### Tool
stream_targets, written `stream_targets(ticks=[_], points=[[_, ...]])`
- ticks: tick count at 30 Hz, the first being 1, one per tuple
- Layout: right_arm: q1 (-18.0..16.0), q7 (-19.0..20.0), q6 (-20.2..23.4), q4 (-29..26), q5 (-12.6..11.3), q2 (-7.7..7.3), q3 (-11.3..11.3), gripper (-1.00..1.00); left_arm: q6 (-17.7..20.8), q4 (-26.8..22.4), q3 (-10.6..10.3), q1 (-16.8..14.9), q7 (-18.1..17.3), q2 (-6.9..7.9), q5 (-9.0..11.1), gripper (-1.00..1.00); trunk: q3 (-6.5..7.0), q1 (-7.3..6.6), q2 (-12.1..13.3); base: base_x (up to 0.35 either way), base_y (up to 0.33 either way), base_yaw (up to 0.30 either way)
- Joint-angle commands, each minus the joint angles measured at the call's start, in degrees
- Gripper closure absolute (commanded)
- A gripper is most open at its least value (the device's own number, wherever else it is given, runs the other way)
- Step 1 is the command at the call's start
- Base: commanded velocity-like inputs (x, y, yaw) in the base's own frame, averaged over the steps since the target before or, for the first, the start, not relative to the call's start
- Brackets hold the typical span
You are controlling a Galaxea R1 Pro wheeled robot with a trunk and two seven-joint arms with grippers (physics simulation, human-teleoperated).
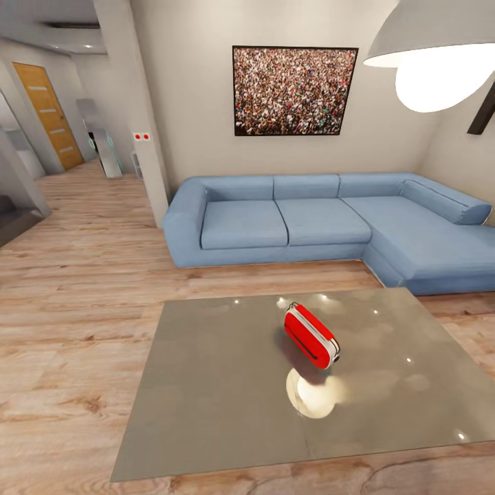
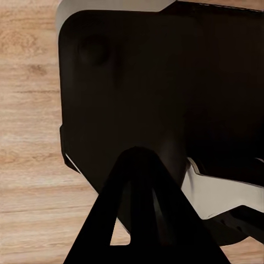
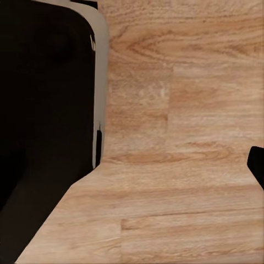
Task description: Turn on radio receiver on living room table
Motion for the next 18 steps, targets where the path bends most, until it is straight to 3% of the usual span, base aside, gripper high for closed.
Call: stream_targets(ticks=[1, 18], points=[[0.0, 0.0, 0.0, 0.0, -0.1, 0.16, 0.0, -1.00, 0.0, 0.0, 0.0, 0.0, 0.0, 0.02, 0.0, 1.00, 0.00, 0.00, 0.0, 0.000, 0.000, 0.000], [0.0, 0.0, 0.1, 0.0, 0.0, 0.52, 0.0, -1.00, 0.0, 0.0, 0.0, 0.0, 0.0, 0.03, -0.1, 1.00, 0.00, 0.00, 0.0, 0.000, 0.000, 0.000]])
